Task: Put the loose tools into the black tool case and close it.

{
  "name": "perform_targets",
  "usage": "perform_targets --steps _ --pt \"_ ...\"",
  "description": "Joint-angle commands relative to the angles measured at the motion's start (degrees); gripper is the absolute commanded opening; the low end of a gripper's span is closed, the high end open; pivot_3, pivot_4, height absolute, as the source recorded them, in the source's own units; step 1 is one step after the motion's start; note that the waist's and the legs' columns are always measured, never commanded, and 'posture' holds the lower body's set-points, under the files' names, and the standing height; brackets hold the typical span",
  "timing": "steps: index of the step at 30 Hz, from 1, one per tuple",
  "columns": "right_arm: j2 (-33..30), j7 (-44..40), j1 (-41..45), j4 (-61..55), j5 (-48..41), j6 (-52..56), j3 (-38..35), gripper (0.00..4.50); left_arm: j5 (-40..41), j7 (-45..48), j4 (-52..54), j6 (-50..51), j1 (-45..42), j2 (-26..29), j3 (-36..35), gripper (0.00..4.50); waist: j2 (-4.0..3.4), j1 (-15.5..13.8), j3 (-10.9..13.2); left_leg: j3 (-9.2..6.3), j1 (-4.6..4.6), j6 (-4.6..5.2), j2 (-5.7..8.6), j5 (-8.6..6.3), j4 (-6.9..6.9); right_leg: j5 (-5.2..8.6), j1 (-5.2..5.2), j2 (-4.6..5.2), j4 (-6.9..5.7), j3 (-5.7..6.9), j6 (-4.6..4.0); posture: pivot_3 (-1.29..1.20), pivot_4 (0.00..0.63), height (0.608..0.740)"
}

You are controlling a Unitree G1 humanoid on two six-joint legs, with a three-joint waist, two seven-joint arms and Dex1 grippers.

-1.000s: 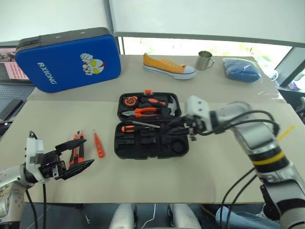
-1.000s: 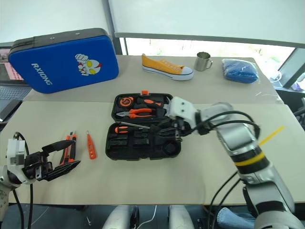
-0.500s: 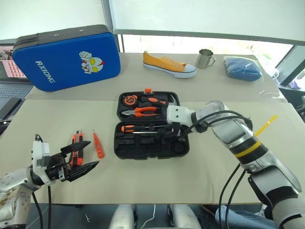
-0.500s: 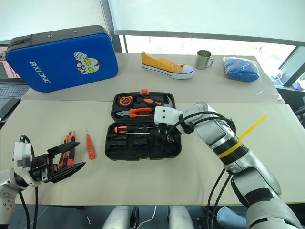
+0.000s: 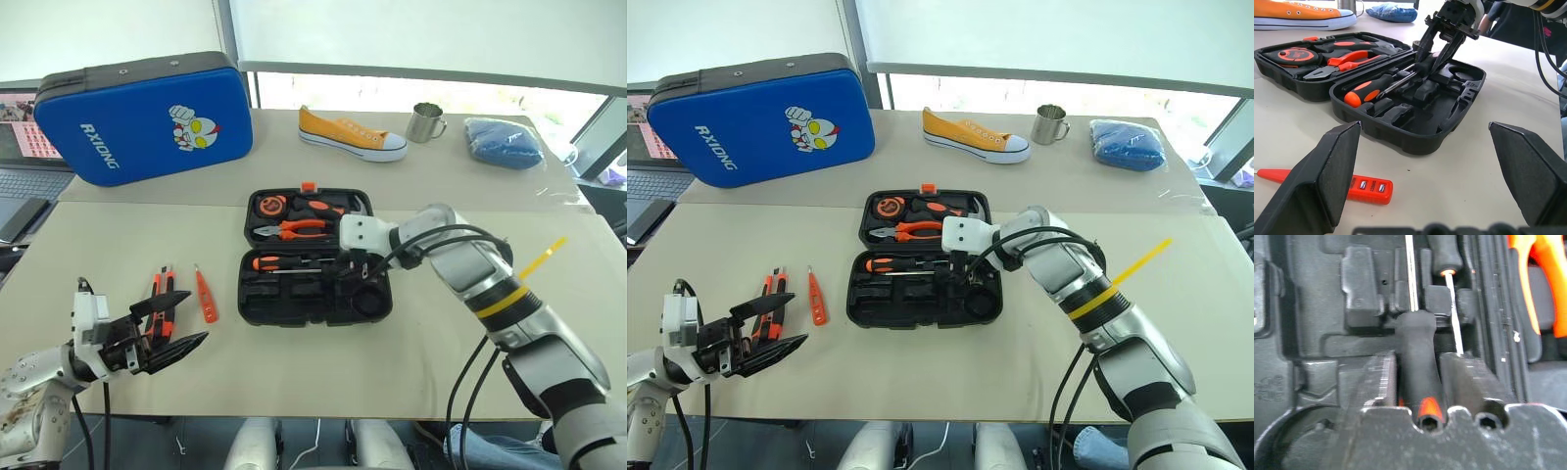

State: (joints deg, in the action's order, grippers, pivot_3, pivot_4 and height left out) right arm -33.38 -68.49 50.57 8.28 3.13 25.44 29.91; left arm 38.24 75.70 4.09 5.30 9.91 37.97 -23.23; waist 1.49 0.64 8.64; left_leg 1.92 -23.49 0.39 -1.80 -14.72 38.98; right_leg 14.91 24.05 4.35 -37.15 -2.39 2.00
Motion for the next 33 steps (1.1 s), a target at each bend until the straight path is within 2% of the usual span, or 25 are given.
perform_targets --steps 1,6,11,16,17,24,33 --pt "-2.4 -4.9 -0.8 -3.6 -3.4 -0.3 -3.2 3.38 -0.2 0.3 0.4 -1.5 0.4 -0.1 -0.4 4.5 0.0 0.0 0.0 0.0 -0.01 0.0 0.0 0.0 0.0 0.0 0.01 0.0 0.0 0.0 0.0 0.0 0.15 0.74" --pt "-2.6 -4.8 -1.6 -4.8 -7.4 -2.0 -8.3 3.38 0.0 0.6 -0.3 -2.1 0.9 0.3 -1.0 4.5 0.0 0.4 0.0 0.02 -0.01 0.0 -0.02 0.0 -0.01 -0.01 0.07 -0.06 -0.01 -0.01 -0.02 0.0 0.15 0.74" --pt "3.2 -0.3 -7.3 0.1 -10.4 -10.8 -12.9 1.95 -0.5 0.3 -1.4 -2.8 0.1 0.1 -0.5 4.5 0.06 0.4 0.0 0.03 0.05 0.0 -0.04 0.0 -0.04 -0.02 0.02 -0.09 -0.01 -0.01 -0.04 0.0 0.15 0.74" --pt "7.0 3.6 -9.2 7.8 -8.7 -18.3 -14.0 0.21 -0.5 0.1 -1.4 -2.7 0.0 0.1 -0.2 4.5 0.06 0.3 0.0 0.1 0.04 -0.01 -0.02 0.0 -0.03 -0.03 0.04 -0.02 -0.02 -0.04 -0.04 0.0 0.15 0.74" --pt "7.5 3.9 -9.3 9.7 -8.4 -19.4 -13.7 0.02 -0.6 0.2 -1.5 -2.7 -0.1 0.1 -0.3 4.5 0.06 0.3 0.0 0.1 0.04 -0.01 -0.03 0.01 -0.02 -0.03 0.04 -0.02 -0.03 -0.03 -0.04 0.0 0.15 0.74" --pt "10.6 4.8 -8.9 16.1 -7.1 -24.9 -13.0 0.02 -0.6 0.0 -1.7 -2.8 0.0 0.3 -0.7 4.5 0.06 0.8 0.0 0.14 0.28 -0.03 -0.1 0.02 -0.03 -0.07 -0.1 -0.11 -0.06 -0.03 -0.12 0.0 0.15 0.74" --pt "12.9 2.3 -7.7 12.7 -14.7 -18.6 -17.9 0.02 -0.5 -0.1 -1.1 -2.7 1.2 0.3 -1.5 4.5 0.06 1.5 0.0 0.12 0.29 -0.1 -0.15 0.06 -0.03 -0.12 0.03 -0.11 -0.34 -0.04 -0.19 0.0 0.15 0.74"
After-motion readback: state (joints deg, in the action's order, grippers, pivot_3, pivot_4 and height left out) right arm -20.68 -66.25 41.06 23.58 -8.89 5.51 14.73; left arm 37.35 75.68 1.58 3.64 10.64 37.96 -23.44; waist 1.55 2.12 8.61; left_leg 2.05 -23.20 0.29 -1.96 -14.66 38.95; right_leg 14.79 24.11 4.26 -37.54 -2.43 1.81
